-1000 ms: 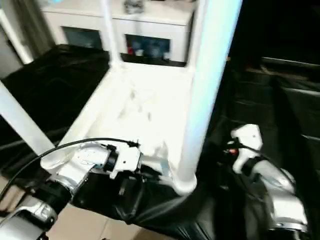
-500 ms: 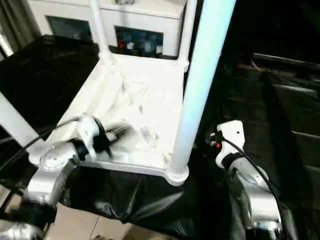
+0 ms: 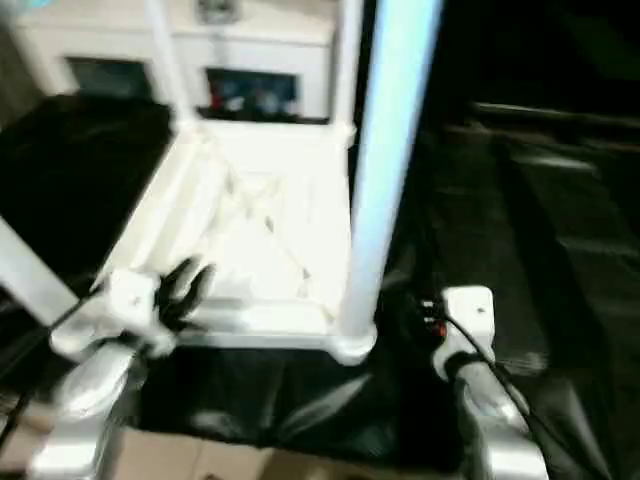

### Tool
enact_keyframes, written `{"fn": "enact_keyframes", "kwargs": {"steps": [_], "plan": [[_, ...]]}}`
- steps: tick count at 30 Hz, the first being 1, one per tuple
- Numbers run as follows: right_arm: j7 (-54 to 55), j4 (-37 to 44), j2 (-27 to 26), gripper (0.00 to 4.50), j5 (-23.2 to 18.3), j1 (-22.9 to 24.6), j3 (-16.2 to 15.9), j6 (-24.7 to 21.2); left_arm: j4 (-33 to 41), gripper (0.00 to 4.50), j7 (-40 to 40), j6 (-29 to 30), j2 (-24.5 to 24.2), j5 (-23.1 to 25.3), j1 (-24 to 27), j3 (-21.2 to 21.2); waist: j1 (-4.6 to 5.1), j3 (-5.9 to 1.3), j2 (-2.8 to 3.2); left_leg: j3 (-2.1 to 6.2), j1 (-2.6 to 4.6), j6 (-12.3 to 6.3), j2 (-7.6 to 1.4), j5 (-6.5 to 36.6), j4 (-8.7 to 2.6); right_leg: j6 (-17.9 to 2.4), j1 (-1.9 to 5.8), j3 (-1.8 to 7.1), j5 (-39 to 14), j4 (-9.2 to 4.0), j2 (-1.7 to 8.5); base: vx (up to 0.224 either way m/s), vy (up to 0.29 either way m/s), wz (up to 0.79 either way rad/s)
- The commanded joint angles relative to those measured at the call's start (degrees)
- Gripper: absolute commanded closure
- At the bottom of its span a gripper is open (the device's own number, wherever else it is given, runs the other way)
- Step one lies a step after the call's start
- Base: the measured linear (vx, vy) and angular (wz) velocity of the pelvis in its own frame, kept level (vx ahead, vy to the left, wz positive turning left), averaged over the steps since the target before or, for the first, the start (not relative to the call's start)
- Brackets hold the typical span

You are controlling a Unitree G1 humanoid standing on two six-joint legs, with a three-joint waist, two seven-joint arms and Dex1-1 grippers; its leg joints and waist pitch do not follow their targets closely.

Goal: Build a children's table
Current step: Rotate leg to tighten

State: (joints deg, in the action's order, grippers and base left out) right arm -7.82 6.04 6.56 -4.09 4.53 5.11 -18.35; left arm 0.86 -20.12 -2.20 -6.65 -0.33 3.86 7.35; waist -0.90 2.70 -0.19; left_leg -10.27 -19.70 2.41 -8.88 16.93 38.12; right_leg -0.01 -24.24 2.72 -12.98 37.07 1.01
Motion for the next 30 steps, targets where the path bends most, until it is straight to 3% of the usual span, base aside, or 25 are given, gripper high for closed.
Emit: {"fn": "enact_keyframes", "kwargs": {"steps": [1,2,3,4,5,6,7,8,9,10,11,12,13,14,15,18,20,25,26,30], "plan": [[1.1,0.0,1.8,0.99,1.0,-0.7,1.7,0.2,2.6,3.18,0.9,1.2,1.1,-0.6,0.6,-0.1,0.66,-2.46,3.27,7.77,1.86,6.16,-13.48,-7.3,-12.37,-3.1,-1.29,-4.27,-0.8,2.23,2.27,-0.022,0.051,-0.01],[1.2,-0.3,2.1,0.99,1.5,-0.8,1.5,0.3,2.8,3.18,0.9,1.6,1.2,-1.1,0.8,0.3,1.38,-3.13,2.70,7.63,2.83,2.98,-13.78,-12.2,-10.90,-3.9,-1.54,-4.67,-0.3,2.35,2.95,-0.022,0.051,-0.01],[0.7,-0.3,2.5,0.99,1.5,-0.9,1.6,0.8,4.1,3.18,1.1,1.9,1.2,-1.1,1.4,0.4,2.27,-3.81,1.52,8.13,2.97,-5.52,-12.31,-20.7,-9.02,-4.7,-0.57,-4.49,-0.5,1.60,4.28,0.000,0.000,0.00],[0.5,-0.3,2.5,0.99,1.4,-1.2,1.5,1.1,4.7,3.18,1.2,2.2,1.0,-1.1,1.5,0.6,1.76,-4.41,0.64,6.50,3.06,-14.79,-9.39,-24.8,-6.09,-7.2,-0.06,-3.27,3.7,-1.23,6.04,-0.024,-0.067,-0.12],[0.5,-0.3,2.5,0.99,1.4,-1.2,1.5,1.1,4.7,3.18,1.2,2.2,1.0,-1.1,1.5,0.6,1.11,-4.31,-1.14,2.14,-1.39,-16.42,-2.40,-21.9,-3.18,-12.6,3.80,-1.67,16.2,-3.59,7.75,-0.024,-0.067,-0.12],[-0.6,-0.6,3.1,0.99,0.6,-1.4,2.0,2.4,6.9,3.18,2.2,2.7,1.1,-1.0,2.9,0.5,0.38,-4.36,-1.88,1.32,-3.69,-14.46,-0.61,-16.7,-2.89,-12.7,5.82,-0.60,19.7,-4.50,9.27,-0.065,-0.111,-0.06],[-2.6,-1.0,4.2,0.99,0.0,-1.7,1.9,3.8,8.9,3.18,3.0,3.3,1.4,-1.7,4.6,0.4,-1.11,-3.65,-3.89,1.84,-3.00,-8.89,-2.20,-6.1,-4.25,-8.5,5.48,-0.63,14.3,-5.22,10.17,-0.090,-0.102,-0.06],[-2.6,-1.0,4.2,0.99,0.0,-1.7,1.9,3.8,8.9,3.18,3.0,3.3,1.4,-1.7,4.6,0.4,-0.86,-3.38,-4.44,1.76,-3.05,-7.48,-2.25,-3.3,-4.94,-6.9,5.72,-1.26,9.4,-5.39,9.38,-0.090,-0.102,-0.06],[-4.9,-1.1,4.8,0.99,-1.2,-2.1,1.7,4.3,10.1,2.98,2.9,3.2,1.6,-3.1,6.2,0.7,-1.04,-2.57,-4.33,1.53,-2.04,-4.99,-3.02,3.6,-6.17,-5.1,4.55,-1.98,-7.7,-6.48,7.36,-0.070,-0.087,-0.01],[-5.8,-1.1,4.7,0.81,-2.4,-2.4,1.8,4.1,10.3,2.85,2.5,2.6,1.5,-3.8,6.6,1.0,-1.28,-2.27,-3.62,1.74,-1.82,-4.26,-3.41,5.2,-6.69,-4.9,4.30,-2.00,-12.7,-6.61,7.32,-0.077,-0.074,0.02],[-8.8,-1.0,5.3,0.71,-4.0,-2.4,1.4,4.4,10.8,2.85,2.6,1.0,1.7,-3.9,7.7,1.3,-1.30,-2.04,-3.52,1.85,-1.49,-3.25,-4.08,8.0,-7.35,-4.6,3.79,-2.07,-19.1,-7.12,6.87,-0.077,-0.074,0.02],[-9.5,-0.9,5.5,0.64,-4.3,-2.3,1.3,4.5,10.9,2.85,2.7,0.6,1.8,-3.9,7.9,1.4,-1.40,-1.74,-3.31,2.01,-1.49,-2.65,-4.38,9.2,-7.64,-4.3,3.66,-2.00,-21.5,-7.35,6.96,-0.074,-0.052,-0.01],[-12.5,-0.7,6.3,0.64,-5.8,-2.2,0.9,4.8,11.4,2.81,3.1,-0.6,2.1,-3.8,8.8,1.8,-1.56,-1.46,-3.24,2.13,-0.88,-1.10,-4.75,11.8,-7.95,-3.8,3.13,-1.98,-24.6,-7.72,6.72,-0.055,-0.024,0.02],[-15.8,-0.4,7.1,0.58,-7.7,-2.1,0.4,4.9,12.0,2.69,3.8,-1.8,2.5,-3.7,9.5,2.4,-1.83,-1.51,-3.94,2.31,-0.71,-0.58,-4.95,13.1,-8.04,-3.9,3.32,-1.91,-24.6,-7.46,6.85,-0.055,-0.024,0.02],[-19.3,-0.2,8.4,0.33,-9.1,-2.0,-0.1,5.3,13.0,2.46,4.1,-3.0,3.0,-4.5,10.3,3.4,-1.92,-1.20,-3.80,2.40,-0.57,-0.30,-5.19,13.9,-8.26,-4.0,3.06,-1.80,-24.7,-7.63,6.95,0.000,0.000,0.00],[-29.5,0.1,12.5,0.26,-13.1,-1.7,-1.1,5.8,17.4,2.44,3.6,-6.9,3.7,-7.0,13.2,4.7,-2.74,-1.43,-4.51,2.39,-0.70,-1.02,-5.51,11.7,-8.39,-6.3,3.85,-1.78,-17.0,-6.86,7.03,0.000,0.000,0.00],[-33.8,-0.1,14.7,0.07,-14.5,-1.8,-1.5,5.5,20.1,2.19,4.0,-7.7,4.4,-7.8,15.5,5.3,-3.22,-1.57,-4.46,2.29,-0.63,-1.40,-5.66,8.9,-8.38,-8.1,4.15,-1.83,-10.0,-6.26,7.01,0.000,0.000,0.00],[-38.0,-1.8,17.3,0.00,-14.9,-1.6,-1.2,6.3,22.7,2.04,5.6,-10.7,5.8,-7.2,20.7,5.1,-3.68,-1.78,-5.07,2.24,-0.49,-2.35,-5.64,4.4,-8.13,-9.0,4.78,-1.93,-2.7,-5.74,7.21,0.000,0.000,0.00],[-39.0,-2.4,18.1,0.00,-14.8,-1.3,-1.2,6.7,23.1,1.83,5.7,-11.0,6.4,-7.2,22.4,4.7,-3.73,-1.73,-5.17,2.18,-0.54,-2.73,-5.65,3.3,-7.94,-9.3,4.83,-1.93,-0.5,-5.57,7.29,0.000,0.000,0.00],[-40.4,-4.2,19.9,0.00,-14.5,-0.9,-0.6,8.6,23.7,1.54,7.6,-11.6,8.1,-6.4,24.7,5.0,-4.24,-1.52,-5.28,2.03,-0.17,-2.59,-5.70,5.1,-8.09,-9.1,4.79,-1.94,-2.4,-6.03,7.40,0.000,0.000,0.00]]}}
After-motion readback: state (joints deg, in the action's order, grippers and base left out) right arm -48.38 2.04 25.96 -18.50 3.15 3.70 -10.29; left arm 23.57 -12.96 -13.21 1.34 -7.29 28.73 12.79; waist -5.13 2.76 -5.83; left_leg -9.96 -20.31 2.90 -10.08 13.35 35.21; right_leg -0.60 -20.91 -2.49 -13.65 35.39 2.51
